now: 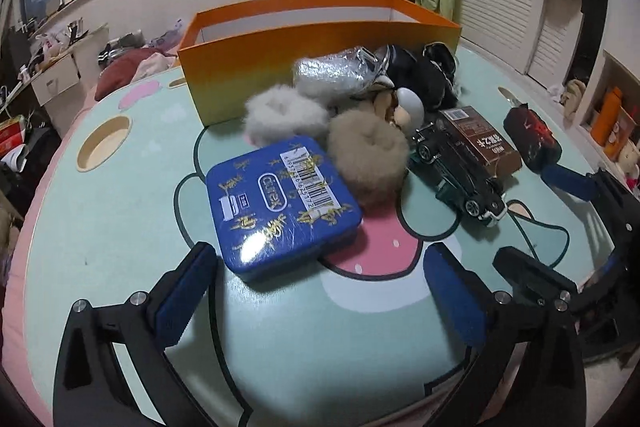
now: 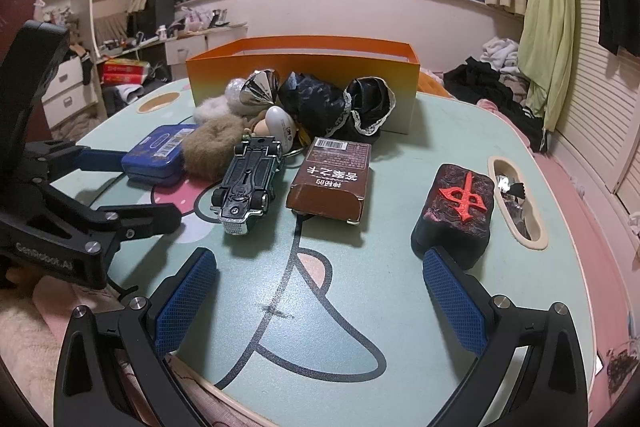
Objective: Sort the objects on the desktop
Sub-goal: 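Carry the silver foil packet out and set it behind the pompoms, then move the right gripper over the orange box to check inside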
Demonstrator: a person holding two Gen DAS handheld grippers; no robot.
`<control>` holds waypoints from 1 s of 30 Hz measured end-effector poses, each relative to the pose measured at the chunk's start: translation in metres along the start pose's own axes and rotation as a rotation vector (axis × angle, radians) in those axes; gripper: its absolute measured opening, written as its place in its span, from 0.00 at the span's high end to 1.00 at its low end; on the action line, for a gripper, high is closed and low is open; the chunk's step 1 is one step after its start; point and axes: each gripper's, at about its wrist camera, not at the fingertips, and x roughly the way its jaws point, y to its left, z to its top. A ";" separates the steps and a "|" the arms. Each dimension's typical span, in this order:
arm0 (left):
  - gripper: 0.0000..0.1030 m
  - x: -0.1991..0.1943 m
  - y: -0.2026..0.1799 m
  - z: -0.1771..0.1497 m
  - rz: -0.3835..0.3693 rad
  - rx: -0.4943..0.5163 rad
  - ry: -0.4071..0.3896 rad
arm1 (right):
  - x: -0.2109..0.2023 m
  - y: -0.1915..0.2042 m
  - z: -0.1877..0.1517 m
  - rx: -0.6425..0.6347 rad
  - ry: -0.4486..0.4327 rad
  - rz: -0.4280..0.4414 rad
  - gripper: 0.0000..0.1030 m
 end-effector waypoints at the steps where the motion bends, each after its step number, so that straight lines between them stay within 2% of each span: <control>1: 0.00 0.000 -0.001 0.000 0.002 -0.001 -0.003 | 0.000 0.000 0.000 0.000 0.000 0.000 0.00; 11: 0.00 -0.001 0.004 -0.002 0.006 -0.013 -0.014 | -0.003 0.000 0.007 0.002 0.011 -0.023 0.01; 14: 0.00 -0.001 0.003 -0.002 0.008 -0.015 -0.014 | -0.017 0.000 0.030 -0.004 -0.036 -0.067 0.01; 17: 0.00 -0.001 0.004 -0.002 0.010 -0.017 -0.015 | -0.021 -0.008 0.076 0.038 -0.043 -0.075 0.01; 20: 0.00 -0.001 0.004 -0.002 0.010 -0.017 -0.014 | -0.001 -0.020 0.125 0.145 0.021 -0.047 0.01; 23: 0.00 -0.001 0.003 -0.001 0.012 -0.019 -0.015 | 0.033 -0.019 0.168 0.160 0.107 -0.048 0.01; 25: 0.00 -0.001 0.003 -0.002 0.012 -0.019 -0.017 | 0.054 -0.017 0.182 0.163 0.157 -0.041 0.01; 27: 0.00 -0.001 0.003 -0.002 0.010 -0.019 -0.020 | 0.080 -0.016 0.189 0.169 0.221 -0.084 0.01; 30: 0.00 -0.001 0.003 -0.002 0.010 -0.018 -0.021 | 0.107 -0.019 0.182 0.182 0.293 -0.111 0.01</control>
